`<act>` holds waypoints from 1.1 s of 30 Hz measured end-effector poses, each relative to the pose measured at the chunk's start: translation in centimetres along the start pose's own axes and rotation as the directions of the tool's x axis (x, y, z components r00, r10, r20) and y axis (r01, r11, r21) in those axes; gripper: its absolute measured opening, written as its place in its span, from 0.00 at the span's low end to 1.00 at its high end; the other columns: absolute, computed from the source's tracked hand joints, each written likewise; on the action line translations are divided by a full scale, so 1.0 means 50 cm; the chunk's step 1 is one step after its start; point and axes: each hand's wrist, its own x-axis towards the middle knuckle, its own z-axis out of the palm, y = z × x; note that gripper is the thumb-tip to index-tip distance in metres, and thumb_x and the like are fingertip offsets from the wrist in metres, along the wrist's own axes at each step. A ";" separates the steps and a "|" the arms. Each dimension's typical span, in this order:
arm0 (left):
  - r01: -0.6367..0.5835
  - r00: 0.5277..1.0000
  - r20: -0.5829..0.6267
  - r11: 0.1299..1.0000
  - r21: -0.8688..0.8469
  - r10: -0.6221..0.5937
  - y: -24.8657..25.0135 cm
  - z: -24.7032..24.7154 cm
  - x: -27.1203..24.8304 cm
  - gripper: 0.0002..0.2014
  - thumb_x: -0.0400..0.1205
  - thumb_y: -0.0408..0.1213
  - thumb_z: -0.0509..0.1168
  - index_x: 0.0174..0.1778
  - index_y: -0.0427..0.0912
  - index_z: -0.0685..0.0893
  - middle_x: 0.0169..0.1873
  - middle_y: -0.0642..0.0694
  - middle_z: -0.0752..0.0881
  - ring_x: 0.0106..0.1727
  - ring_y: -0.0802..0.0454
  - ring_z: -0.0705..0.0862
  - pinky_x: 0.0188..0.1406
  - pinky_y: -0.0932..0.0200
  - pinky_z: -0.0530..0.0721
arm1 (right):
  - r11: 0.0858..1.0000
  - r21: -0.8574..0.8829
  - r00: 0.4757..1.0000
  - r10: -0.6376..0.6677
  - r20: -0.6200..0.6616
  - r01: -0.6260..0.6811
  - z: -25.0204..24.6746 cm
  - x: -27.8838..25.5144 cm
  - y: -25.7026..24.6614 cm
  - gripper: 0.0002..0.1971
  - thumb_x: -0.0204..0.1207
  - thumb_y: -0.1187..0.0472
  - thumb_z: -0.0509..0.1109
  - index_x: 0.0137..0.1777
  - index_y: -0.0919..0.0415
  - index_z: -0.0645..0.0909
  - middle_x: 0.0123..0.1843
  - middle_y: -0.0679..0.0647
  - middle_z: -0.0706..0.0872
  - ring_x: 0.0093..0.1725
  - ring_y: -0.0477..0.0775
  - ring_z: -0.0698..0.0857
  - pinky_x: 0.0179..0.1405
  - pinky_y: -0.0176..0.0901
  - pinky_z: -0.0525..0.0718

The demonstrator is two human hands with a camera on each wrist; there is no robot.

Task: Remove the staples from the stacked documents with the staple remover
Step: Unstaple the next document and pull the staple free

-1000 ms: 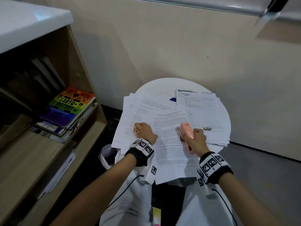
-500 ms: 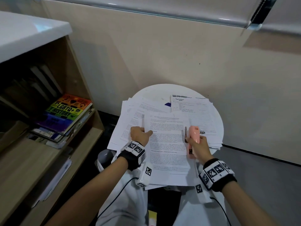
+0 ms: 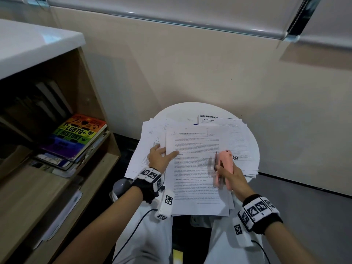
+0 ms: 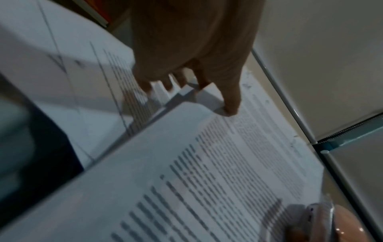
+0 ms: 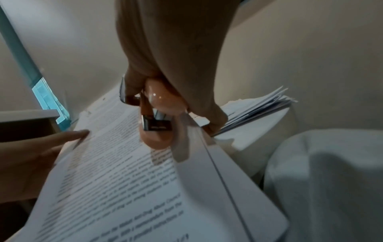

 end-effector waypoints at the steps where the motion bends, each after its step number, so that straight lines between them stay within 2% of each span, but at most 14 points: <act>1: -0.036 0.999 0.037 0.997 -0.064 0.039 0.021 -0.004 -0.015 0.24 0.67 0.51 0.78 0.56 0.43 0.89 0.64 0.51 0.81 0.61 0.51 0.83 0.64 0.53 0.81 | 1.000 0.004 1.000 -0.012 0.010 0.012 -0.003 -0.003 -0.003 0.27 0.78 0.55 0.71 0.75 0.57 0.71 0.63 0.59 0.85 0.59 0.56 0.85 0.52 0.41 0.83; 4: -0.152 0.976 0.118 0.964 -0.216 0.181 0.068 -0.008 -0.041 0.14 0.79 0.37 0.70 0.58 0.35 0.86 0.58 0.39 0.88 0.53 0.47 0.88 0.54 0.56 0.88 | 0.999 0.021 0.999 -0.037 0.009 0.037 -0.007 -0.001 -0.010 0.25 0.78 0.55 0.70 0.74 0.58 0.73 0.63 0.59 0.86 0.62 0.59 0.85 0.55 0.44 0.84; 6: -0.235 0.965 0.063 0.948 -0.217 0.254 0.092 -0.004 -0.046 0.11 0.81 0.33 0.67 0.58 0.36 0.85 0.54 0.37 0.88 0.51 0.44 0.88 0.52 0.51 0.89 | 0.997 0.033 0.998 -0.066 0.003 0.066 -0.008 0.001 -0.020 0.23 0.78 0.54 0.71 0.72 0.55 0.74 0.62 0.59 0.87 0.62 0.60 0.86 0.60 0.52 0.84; 8: -0.307 0.949 0.024 0.940 -0.152 0.314 0.110 0.000 -0.042 0.10 0.80 0.31 0.66 0.56 0.38 0.85 0.52 0.36 0.88 0.53 0.38 0.87 0.56 0.41 0.87 | 0.994 0.052 0.995 -0.096 0.000 0.095 -0.009 0.002 -0.040 0.23 0.78 0.54 0.70 0.72 0.52 0.73 0.63 0.57 0.86 0.63 0.58 0.85 0.62 0.52 0.83; 11: -0.422 0.904 0.034 0.902 -0.089 0.426 0.133 -0.003 -0.040 0.09 0.75 0.37 0.67 0.49 0.40 0.85 0.48 0.38 0.89 0.52 0.35 0.86 0.54 0.38 0.84 | 0.986 0.048 0.986 -0.162 0.030 0.160 -0.009 -0.006 -0.085 0.27 0.75 0.52 0.71 0.74 0.52 0.72 0.64 0.55 0.85 0.63 0.54 0.85 0.56 0.42 0.84; 15: -0.563 0.825 0.018 0.825 -0.055 0.564 0.165 -0.009 -0.043 0.06 0.81 0.32 0.64 0.49 0.36 0.73 0.47 0.43 0.84 0.48 0.51 0.84 0.49 0.45 0.86 | 0.959 0.008 0.959 -0.283 0.029 0.282 -0.005 -0.017 -0.141 0.23 0.76 0.55 0.71 0.71 0.51 0.73 0.62 0.53 0.86 0.59 0.51 0.86 0.51 0.39 0.85; 18: -0.660 0.750 -0.007 0.748 -0.072 0.661 0.206 -0.008 -0.048 0.10 0.86 0.32 0.57 0.59 0.46 0.64 0.54 0.53 0.80 0.50 0.59 0.85 0.49 0.54 0.89 | 0.899 -0.028 0.897 -0.438 -0.059 0.437 0.010 -0.025 -0.181 0.15 0.78 0.60 0.71 0.61 0.47 0.76 0.57 0.59 0.84 0.50 0.51 0.85 0.44 0.37 0.84; 20: -0.745 0.666 -0.023 0.663 -0.073 0.745 0.240 -0.004 -0.053 0.14 0.88 0.33 0.53 0.66 0.49 0.58 0.60 0.60 0.76 0.56 0.55 0.85 0.53 0.55 0.87 | 0.835 -0.033 0.824 -0.549 -0.140 0.550 0.029 -0.028 -0.202 0.16 0.78 0.65 0.71 0.57 0.42 0.76 0.58 0.63 0.80 0.49 0.53 0.83 0.41 0.34 0.84; 23: -0.812 0.584 -0.064 0.580 -0.072 0.809 0.271 0.006 -0.050 0.22 0.88 0.30 0.51 0.74 0.49 0.50 0.66 0.59 0.73 0.59 0.55 0.84 0.57 0.55 0.86 | 0.767 0.009 0.754 -0.627 -0.195 0.641 0.056 -0.031 -0.215 0.18 0.77 0.69 0.71 0.64 0.57 0.77 0.57 0.49 0.78 0.49 0.51 0.83 0.39 0.37 0.85; 25: -0.809 0.588 -0.094 0.584 -0.070 0.804 0.271 0.011 -0.047 0.26 0.88 0.30 0.51 0.78 0.46 0.46 0.66 0.59 0.72 0.60 0.56 0.83 0.58 0.54 0.86 | 0.775 0.018 0.767 -0.620 -0.167 0.631 0.066 -0.028 -0.211 0.20 0.76 0.71 0.71 0.68 0.67 0.74 0.55 0.37 0.78 0.46 0.44 0.85 0.37 0.37 0.85; 26: -0.794 0.608 -0.097 0.602 -0.079 0.788 0.265 0.013 -0.044 0.27 0.88 0.31 0.51 0.79 0.45 0.44 0.67 0.56 0.72 0.60 0.55 0.82 0.59 0.51 0.85 | 0.782 0.027 0.777 -0.614 -0.142 0.623 0.068 -0.025 -0.206 0.20 0.76 0.70 0.71 0.68 0.64 0.75 0.56 0.36 0.77 0.46 0.44 0.86 0.38 0.39 0.85; 29: -0.713 0.700 -0.065 0.689 -0.131 0.711 0.239 0.014 -0.030 0.28 0.88 0.35 0.52 0.79 0.48 0.45 0.73 0.46 0.67 0.71 0.51 0.76 0.72 0.44 0.76 | 0.804 0.008 0.801 -0.591 -0.101 0.594 0.066 -0.021 -0.195 0.22 0.75 0.64 0.73 0.60 0.36 0.77 0.62 0.54 0.74 0.52 0.53 0.84 0.46 0.48 0.86; 30: -0.686 0.724 -0.046 0.712 -0.149 0.688 0.233 0.013 -0.028 0.26 0.87 0.36 0.53 0.78 0.51 0.48 0.75 0.44 0.66 0.74 0.49 0.73 0.74 0.43 0.74 | 0.814 0.008 0.810 -0.577 -0.107 0.581 0.064 -0.018 -0.190 0.23 0.76 0.65 0.73 0.62 0.37 0.74 0.59 0.55 0.76 0.50 0.51 0.85 0.45 0.46 0.86; 33: -0.615 0.778 0.001 0.763 -0.197 0.628 0.233 0.011 -0.026 0.16 0.87 0.38 0.53 0.69 0.48 0.60 0.68 0.41 0.75 0.68 0.48 0.78 0.67 0.50 0.79 | 0.845 0.043 0.841 -0.523 -0.135 0.532 0.056 -0.007 -0.185 0.22 0.78 0.71 0.69 0.67 0.59 0.65 0.49 0.47 0.80 0.40 0.38 0.85 0.38 0.35 0.86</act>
